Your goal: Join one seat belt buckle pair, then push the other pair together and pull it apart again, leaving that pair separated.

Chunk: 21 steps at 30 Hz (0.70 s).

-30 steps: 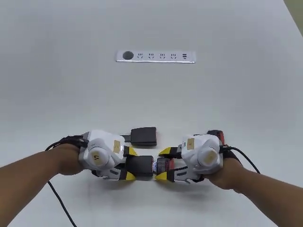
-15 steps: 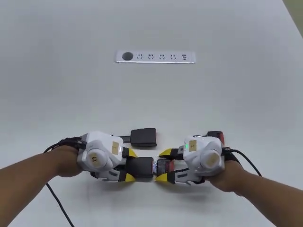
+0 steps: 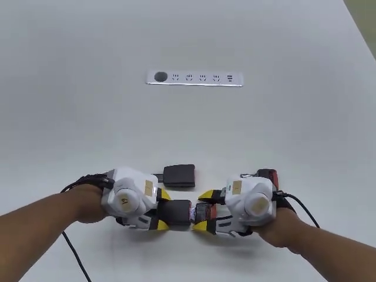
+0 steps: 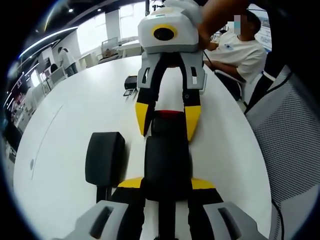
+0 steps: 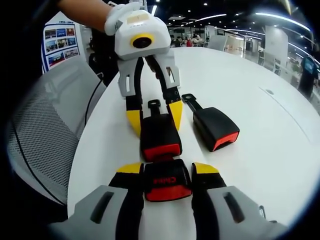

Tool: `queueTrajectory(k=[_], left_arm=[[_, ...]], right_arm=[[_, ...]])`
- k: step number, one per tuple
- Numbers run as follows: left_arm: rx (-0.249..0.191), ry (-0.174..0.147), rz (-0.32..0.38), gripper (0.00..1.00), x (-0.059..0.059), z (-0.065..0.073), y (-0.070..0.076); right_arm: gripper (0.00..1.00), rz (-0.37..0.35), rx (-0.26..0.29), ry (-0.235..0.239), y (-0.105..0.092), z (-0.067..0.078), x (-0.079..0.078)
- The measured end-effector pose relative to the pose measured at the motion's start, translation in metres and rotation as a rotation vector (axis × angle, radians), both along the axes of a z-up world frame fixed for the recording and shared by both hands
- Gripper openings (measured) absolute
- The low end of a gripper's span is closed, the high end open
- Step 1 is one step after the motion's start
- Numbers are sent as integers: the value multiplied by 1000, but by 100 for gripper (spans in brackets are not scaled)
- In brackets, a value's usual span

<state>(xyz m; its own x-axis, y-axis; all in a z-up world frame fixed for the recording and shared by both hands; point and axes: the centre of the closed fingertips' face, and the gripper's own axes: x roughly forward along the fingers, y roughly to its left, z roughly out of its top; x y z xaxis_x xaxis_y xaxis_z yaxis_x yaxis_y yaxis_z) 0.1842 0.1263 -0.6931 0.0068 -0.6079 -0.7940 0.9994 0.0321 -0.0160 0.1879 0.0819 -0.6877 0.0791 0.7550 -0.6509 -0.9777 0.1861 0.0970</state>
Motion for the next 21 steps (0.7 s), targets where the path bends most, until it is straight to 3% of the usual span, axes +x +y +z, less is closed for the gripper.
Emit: queueTrajectory(k=[5,6,10,12,15,17,21], left_arm=[[27,-2,14,34,0,-1,0],[34,2,24,34,-1,-1,0],[53,-3,48,36,-1,0,-1],[74,21,82,46,-3,-2,3],[50,45,104,63,-8,3,3],[37,32,115,66,-8,8,4],[4,38,153,74,-9,18,4]], right_arm=[[36,3,-26,-20,2,-3,-3],[36,29,-28,-60,3,-2,-2],[40,1,-32,-52,3,-1,-6],[48,-17,-12,-48,3,1,-5],[63,-47,-29,-20,-2,0,-6],[65,-80,-3,-34,-6,6,-4],[70,-151,37,-25,-14,18,1]])
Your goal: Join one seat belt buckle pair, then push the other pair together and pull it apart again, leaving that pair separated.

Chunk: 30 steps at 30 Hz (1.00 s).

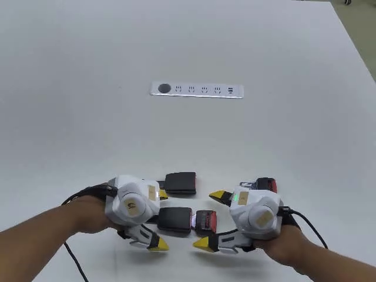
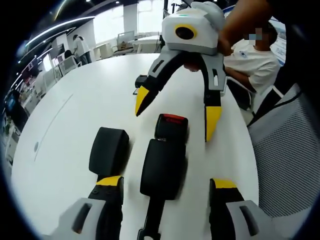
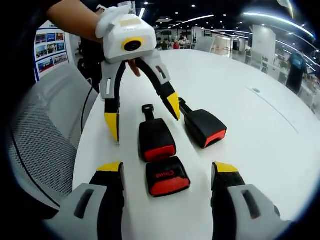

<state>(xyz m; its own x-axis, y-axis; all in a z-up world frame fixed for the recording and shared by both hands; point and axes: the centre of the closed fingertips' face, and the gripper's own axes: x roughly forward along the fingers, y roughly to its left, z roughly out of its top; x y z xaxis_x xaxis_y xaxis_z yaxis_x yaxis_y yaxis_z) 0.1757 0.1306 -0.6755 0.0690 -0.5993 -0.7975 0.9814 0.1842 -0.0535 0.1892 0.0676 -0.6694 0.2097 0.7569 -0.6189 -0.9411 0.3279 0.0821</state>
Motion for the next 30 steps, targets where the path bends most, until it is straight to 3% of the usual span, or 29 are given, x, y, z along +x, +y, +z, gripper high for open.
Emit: queueTrajectory(k=[1,10,13,17,22,24,30], left_arm=[[-16,9,15,77,-1,3,-1],[-49,-43,59,82,12,24,-5],[-53,-50,74,81,17,30,-6],[-54,-70,90,80,26,36,-7],[-53,-92,107,80,41,45,-7],[-56,-95,114,79,46,46,-7],[-49,-103,119,79,61,45,-8]], right_arm=[[70,-16,16,7,-1,3,1],[72,-105,46,-48,-34,36,17],[76,-157,78,-66,-48,42,33],[78,-200,80,-85,-71,51,47],[79,-206,54,-92,-95,52,58],[82,-215,62,-72,-103,52,63],[83,-214,36,-74,-122,47,75]])
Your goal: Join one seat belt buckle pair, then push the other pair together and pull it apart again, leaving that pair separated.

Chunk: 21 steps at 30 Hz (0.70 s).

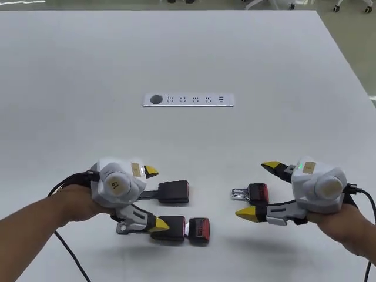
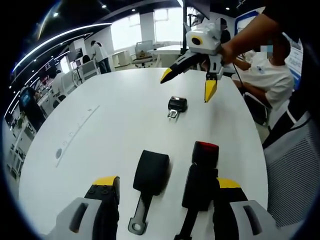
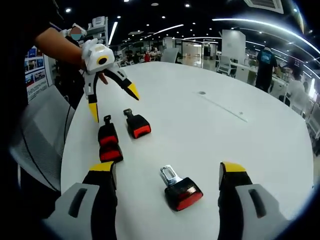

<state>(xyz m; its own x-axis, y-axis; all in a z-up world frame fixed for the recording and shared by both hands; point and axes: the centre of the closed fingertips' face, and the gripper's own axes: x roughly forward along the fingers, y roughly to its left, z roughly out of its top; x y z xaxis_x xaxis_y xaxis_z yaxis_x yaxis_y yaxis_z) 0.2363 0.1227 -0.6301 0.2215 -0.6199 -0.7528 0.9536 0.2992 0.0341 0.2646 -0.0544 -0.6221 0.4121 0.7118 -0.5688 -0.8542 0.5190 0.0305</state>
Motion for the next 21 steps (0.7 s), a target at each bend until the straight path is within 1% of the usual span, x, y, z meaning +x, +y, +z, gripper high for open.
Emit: queueTrajectory(k=[1,3,5,7,8,10,12,14,15,17,19,20,21], left_arm=[[3,-1,0,79,4,-1,1],[-1,0,6,79,8,-2,0],[0,4,11,79,13,-6,0],[5,8,11,78,18,-10,0],[4,13,11,78,21,-13,0],[6,12,10,78,25,-15,0],[-4,19,22,78,32,-18,-2],[-6,24,25,77,36,-22,-3],[-4,26,24,77,38,-24,-3],[-1,32,18,76,41,-31,-3],[-2,41,11,75,43,-34,-5],[-2,44,10,74,43,-35,-6],[-2,50,9,73,43,-37,-6]], right_arm=[[83,0,-2,2,-2,-1,2],[80,-11,2,22,-8,-5,5],[80,-14,-5,18,-13,-5,9],[80,-12,-6,23,-17,-6,13],[80,-6,-7,24,-18,-7,15],[79,12,-30,28,-22,-13,16],[79,23,-27,48,-22,-16,15],[78,46,-39,55,-23,-20,15],[77,58,-52,63,-25,-26,15],[77,71,-48,83,-27,-33,15],[76,81,-60,88,-27,-34,14],[73,86,-64,96,-27,-34,13],[72,92,-67,104,-28,-39,13]])
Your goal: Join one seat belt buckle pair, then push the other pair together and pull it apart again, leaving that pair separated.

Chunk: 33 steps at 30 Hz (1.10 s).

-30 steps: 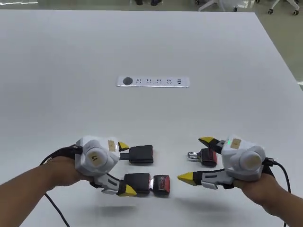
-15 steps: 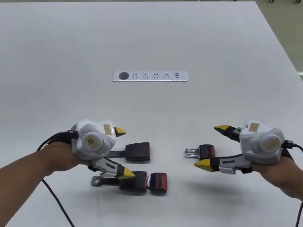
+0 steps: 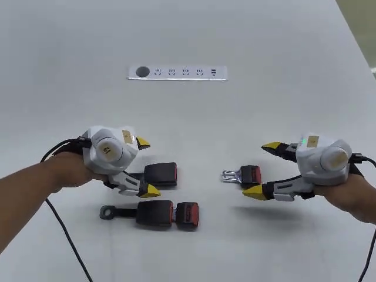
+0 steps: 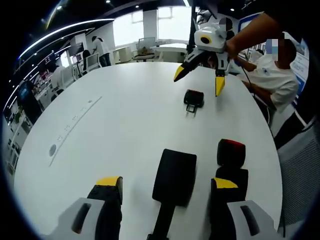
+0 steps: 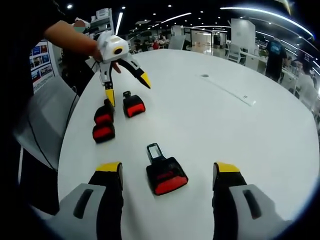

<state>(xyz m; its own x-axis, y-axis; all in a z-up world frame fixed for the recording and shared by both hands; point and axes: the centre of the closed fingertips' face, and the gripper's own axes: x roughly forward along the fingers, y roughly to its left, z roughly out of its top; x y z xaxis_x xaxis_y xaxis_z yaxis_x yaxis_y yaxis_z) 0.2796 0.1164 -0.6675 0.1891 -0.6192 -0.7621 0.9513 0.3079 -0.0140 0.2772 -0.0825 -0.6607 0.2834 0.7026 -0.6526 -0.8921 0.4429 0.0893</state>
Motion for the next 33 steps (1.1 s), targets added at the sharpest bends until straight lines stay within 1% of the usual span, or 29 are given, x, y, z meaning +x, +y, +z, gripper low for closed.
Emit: queueTrajectory(k=[3,4,6,7,8,10,12,14,15,16,17,19,20,21,22,25,28,30,33], left_arm=[[11,7,-15,70,0,-7,1],[11,16,-18,69,0,-9,1],[15,17,-24,67,-1,-10,0],[18,16,-28,66,-1,-11,-1],[17,20,-29,65,-1,-11,-1],[16,34,-34,63,-4,-14,-2],[25,30,-56,62,-5,-17,-1],[23,37,-71,59,-7,-19,-1],[30,37,-78,57,-7,-22,0],[37,0,-111,57,-5,-22,0],[31,25,-89,57,-7,-23,1],[25,19,-93,56,-4,-24,2],[25,17,-101,56,-3,-24,1],[25,18,-102,56,-3,-24,2],[24,17,-105,56,-3,-24,2],[22,13,-137,53,-4,-25,0],[22,12,-151,53,-4,-25,-1],[19,12,-160,52,-5,-24,-2],[14,12,-155,50,-4,-24,-2]], right_arm=[[71,37,-22,12,-1,-10,-2],[70,47,-28,20,-1,-14,-2],[67,59,-35,25,-2,-18,-3],[66,61,-35,29,-2,-19,-3],[66,63,-33,35,-1,-17,-3],[66,72,-38,41,-1,-19,-4],[63,82,-40,46,-1,-21,-5],[60,92,-41,51,-1,-23,-5],[59,100,-44,51,-2,-24,-5],[59,103,-48,55,-2,-26,-6],[59,109,-55,60,-3,-28,-8],[56,126,-73,53,-4,-32,-7],[56,130,-74,36,-4,-28,-6],[55,123,-66,47,-3,-26,-5],[54,120,-61,48,-3,-27,-3],[48,117,-65,36,-2,-28,2],[43,116,-76,24,0,-28,3],[41,123,-79,22,2,-28,3],[39,133,-88,16,4,-29,4]])
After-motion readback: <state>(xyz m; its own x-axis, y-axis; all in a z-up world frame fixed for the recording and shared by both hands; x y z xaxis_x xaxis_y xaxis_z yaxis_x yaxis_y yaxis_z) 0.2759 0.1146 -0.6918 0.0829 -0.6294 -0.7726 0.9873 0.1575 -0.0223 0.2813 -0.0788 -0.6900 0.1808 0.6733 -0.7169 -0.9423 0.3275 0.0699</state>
